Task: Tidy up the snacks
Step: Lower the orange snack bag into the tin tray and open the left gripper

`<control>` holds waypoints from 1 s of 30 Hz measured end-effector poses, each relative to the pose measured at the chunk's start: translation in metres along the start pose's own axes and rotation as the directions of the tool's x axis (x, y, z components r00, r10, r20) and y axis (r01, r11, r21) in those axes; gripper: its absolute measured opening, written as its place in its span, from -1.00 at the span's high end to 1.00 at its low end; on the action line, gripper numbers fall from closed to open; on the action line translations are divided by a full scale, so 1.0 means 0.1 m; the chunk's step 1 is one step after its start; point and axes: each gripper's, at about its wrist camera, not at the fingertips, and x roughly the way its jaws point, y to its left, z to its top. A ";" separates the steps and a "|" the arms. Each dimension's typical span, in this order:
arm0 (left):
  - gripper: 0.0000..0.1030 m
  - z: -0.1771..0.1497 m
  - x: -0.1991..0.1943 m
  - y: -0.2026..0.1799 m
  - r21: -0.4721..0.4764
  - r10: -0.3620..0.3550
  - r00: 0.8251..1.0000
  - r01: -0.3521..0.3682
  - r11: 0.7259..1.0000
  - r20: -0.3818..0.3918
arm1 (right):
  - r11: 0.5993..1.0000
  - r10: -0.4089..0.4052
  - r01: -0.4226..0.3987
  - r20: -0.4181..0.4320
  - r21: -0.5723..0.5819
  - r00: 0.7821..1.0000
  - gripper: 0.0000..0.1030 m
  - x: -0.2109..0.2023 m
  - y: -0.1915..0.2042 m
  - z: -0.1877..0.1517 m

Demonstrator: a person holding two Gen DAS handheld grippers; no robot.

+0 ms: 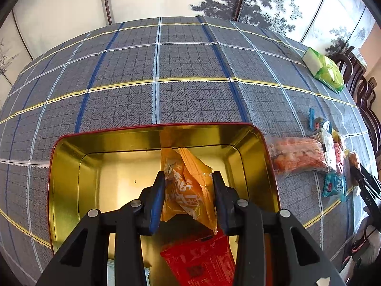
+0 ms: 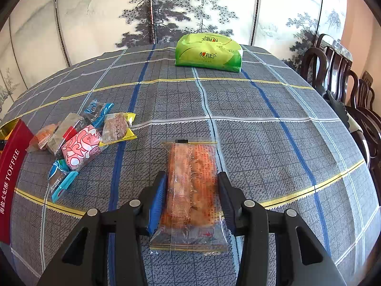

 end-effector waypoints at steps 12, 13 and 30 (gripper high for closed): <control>0.31 0.00 0.02 -0.05 0.024 0.002 1.000 -0.002 1.000 0.003 | 1.000 0.000 0.000 0.000 0.000 1.000 0.12 0.00 0.00 0.00; 0.31 0.00 0.02 -0.05 0.026 0.002 1.000 -0.002 1.000 0.003 | 1.000 0.000 0.000 0.000 0.000 1.000 0.12 0.00 0.00 0.00; 0.26 0.00 0.02 -0.10 0.048 0.001 1.000 -0.001 0.999 -0.002 | 1.000 -0.001 0.001 -0.001 -0.001 1.000 0.10 0.00 0.01 0.00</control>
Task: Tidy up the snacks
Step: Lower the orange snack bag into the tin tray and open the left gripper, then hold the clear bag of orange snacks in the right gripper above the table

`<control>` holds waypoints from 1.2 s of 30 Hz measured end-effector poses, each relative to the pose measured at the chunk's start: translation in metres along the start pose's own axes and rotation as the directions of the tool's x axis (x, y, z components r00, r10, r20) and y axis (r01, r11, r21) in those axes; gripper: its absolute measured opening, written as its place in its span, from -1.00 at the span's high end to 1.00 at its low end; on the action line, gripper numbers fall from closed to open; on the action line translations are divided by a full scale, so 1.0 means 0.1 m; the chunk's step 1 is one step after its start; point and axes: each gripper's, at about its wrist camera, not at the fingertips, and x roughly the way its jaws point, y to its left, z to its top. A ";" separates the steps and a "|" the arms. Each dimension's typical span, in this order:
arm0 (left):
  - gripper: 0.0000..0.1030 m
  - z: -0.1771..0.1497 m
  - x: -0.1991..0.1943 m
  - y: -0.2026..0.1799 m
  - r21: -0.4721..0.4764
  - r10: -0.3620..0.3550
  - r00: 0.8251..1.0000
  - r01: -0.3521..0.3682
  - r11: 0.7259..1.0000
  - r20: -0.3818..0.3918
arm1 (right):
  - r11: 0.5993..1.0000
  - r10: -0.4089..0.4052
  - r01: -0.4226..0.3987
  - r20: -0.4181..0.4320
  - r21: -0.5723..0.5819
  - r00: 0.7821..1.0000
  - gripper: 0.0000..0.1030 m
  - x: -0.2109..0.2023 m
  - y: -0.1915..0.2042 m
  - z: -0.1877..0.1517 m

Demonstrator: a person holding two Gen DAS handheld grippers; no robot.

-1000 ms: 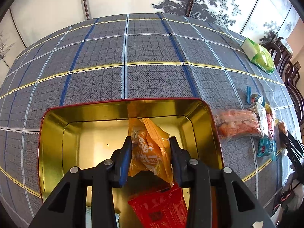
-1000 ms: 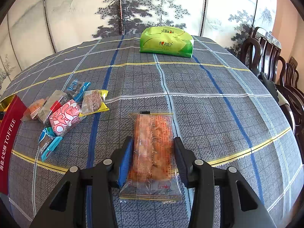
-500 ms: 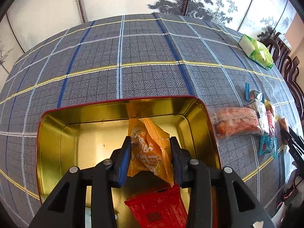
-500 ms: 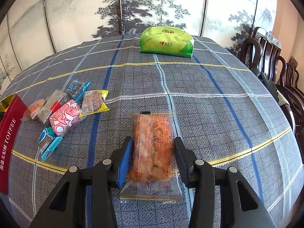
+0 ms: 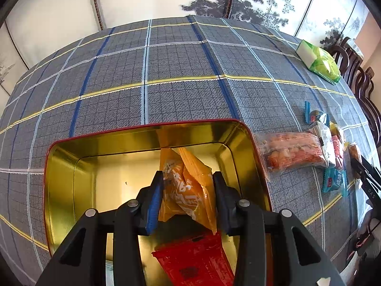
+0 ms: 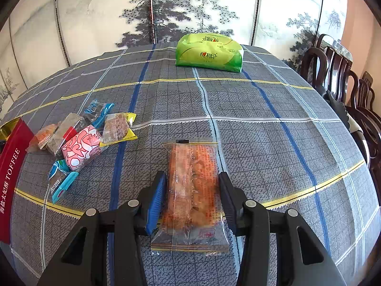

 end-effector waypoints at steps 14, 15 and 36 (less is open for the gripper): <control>0.08 -0.03 0.01 0.00 -0.009 0.000 1.000 0.000 1.000 -0.014 | 1.000 -0.001 0.001 0.000 -0.001 1.000 0.09 0.00 0.00 0.00; 0.04 -0.04 0.01 0.00 -0.007 0.001 1.000 -0.001 1.000 -0.013 | 1.000 -0.001 0.001 0.000 -0.001 1.000 0.09 0.00 0.00 0.00; -0.09 -0.08 -0.18 0.00 0.017 0.029 1.000 -0.029 0.999 0.009 | 1.000 0.004 -0.005 -0.028 -0.011 1.000 0.07 0.03 -0.01 0.05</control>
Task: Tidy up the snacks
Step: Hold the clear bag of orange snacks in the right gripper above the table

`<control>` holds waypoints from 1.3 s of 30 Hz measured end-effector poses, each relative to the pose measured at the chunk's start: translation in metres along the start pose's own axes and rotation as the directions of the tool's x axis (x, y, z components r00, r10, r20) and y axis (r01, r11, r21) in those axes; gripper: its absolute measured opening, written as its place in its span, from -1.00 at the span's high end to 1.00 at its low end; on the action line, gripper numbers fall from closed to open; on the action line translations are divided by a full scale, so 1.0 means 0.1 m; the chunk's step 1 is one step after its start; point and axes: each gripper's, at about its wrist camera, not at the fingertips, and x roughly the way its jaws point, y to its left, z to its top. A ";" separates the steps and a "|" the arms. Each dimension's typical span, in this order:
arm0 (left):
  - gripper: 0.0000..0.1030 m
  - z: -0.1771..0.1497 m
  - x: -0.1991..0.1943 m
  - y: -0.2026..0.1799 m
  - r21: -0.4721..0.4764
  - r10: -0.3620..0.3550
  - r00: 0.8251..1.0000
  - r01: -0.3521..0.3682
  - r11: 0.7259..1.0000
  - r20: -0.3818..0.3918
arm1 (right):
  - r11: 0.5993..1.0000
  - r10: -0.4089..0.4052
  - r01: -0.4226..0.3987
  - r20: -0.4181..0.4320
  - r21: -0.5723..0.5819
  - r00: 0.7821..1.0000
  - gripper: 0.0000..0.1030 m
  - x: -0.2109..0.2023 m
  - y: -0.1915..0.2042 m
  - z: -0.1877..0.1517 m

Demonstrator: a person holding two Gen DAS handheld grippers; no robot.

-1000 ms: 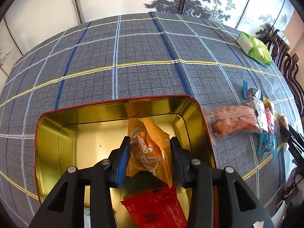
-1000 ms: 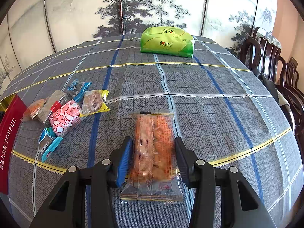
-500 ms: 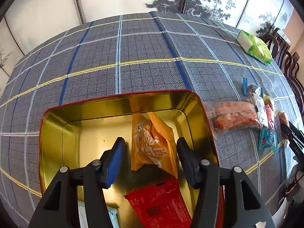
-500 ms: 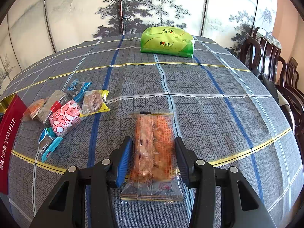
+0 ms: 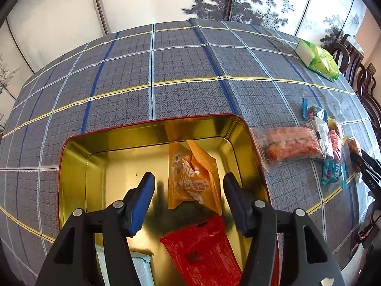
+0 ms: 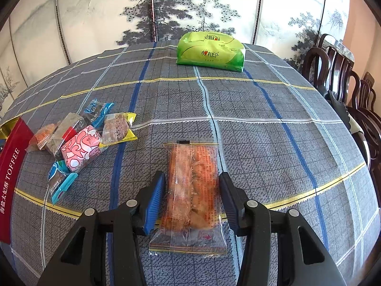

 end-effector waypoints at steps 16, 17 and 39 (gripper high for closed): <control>-0.12 -0.03 0.02 0.00 0.015 -0.024 1.000 0.024 1.000 -0.008 | 1.000 -0.010 0.011 -0.071 0.007 0.997 0.07 0.06 -0.04 0.12; -0.13 -0.03 0.01 0.00 0.015 -0.025 1.000 0.025 1.000 -0.007 | 1.000 -0.011 0.011 -0.075 0.010 0.997 0.07 0.06 -0.04 0.12; -0.61 -0.23 -0.33 -0.11 0.059 0.037 0.996 -0.042 0.997 0.077 | 0.992 -0.004 0.016 -0.098 0.123 0.995 0.27 -0.14 0.05 0.00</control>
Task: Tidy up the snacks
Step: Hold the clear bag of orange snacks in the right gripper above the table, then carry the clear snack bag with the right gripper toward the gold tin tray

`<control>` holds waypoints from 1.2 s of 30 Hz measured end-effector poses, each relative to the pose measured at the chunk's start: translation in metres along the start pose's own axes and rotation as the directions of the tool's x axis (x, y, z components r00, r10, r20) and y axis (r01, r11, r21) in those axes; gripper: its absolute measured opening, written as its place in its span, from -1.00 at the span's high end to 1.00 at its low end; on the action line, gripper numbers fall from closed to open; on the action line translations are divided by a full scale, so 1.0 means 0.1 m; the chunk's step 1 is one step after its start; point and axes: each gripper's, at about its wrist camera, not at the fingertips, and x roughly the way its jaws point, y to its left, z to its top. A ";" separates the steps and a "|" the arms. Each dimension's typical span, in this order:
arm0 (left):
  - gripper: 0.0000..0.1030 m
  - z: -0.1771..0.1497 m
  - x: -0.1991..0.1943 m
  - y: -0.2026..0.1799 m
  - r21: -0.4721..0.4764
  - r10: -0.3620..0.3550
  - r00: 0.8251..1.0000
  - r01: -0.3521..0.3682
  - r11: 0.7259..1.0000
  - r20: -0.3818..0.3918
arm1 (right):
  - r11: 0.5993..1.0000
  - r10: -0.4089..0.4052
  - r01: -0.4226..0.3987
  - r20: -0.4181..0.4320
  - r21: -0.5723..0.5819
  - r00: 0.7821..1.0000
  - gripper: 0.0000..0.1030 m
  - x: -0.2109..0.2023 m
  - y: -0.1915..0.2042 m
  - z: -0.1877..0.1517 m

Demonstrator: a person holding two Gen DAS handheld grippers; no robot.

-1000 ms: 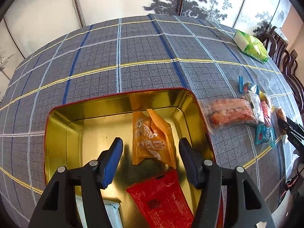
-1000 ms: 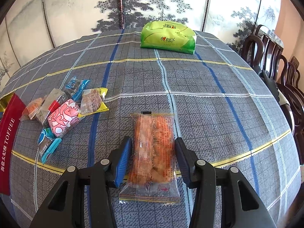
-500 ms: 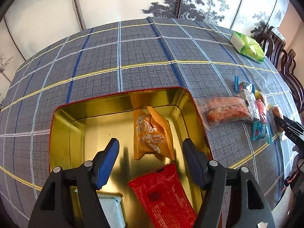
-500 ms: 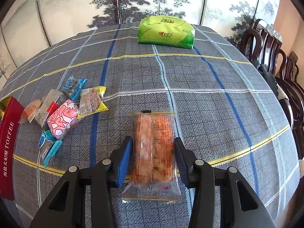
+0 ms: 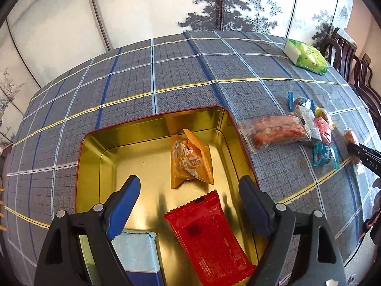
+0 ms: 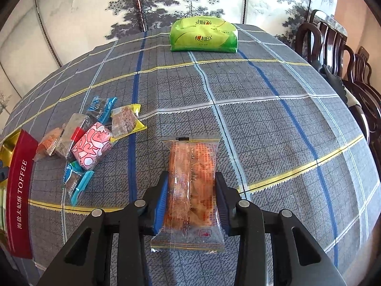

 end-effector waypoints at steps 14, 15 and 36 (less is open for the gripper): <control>-0.61 0.00 -0.02 -0.02 -0.002 -0.023 1.000 0.023 1.000 0.004 | 1.000 -0.005 0.004 0.014 0.017 1.000 0.27 -0.11 0.06 -0.05; -0.61 0.00 -0.02 -0.01 -0.002 -0.017 1.000 0.017 1.000 0.006 | 1.000 0.000 0.000 0.014 0.017 1.000 0.27 -0.11 0.06 -0.04; -0.63 0.05 -0.35 0.29 -0.089 0.074 0.995 -0.068 0.994 0.066 | 0.952 0.299 -0.295 0.041 -0.081 0.954 0.27 -0.58 1.12 -0.10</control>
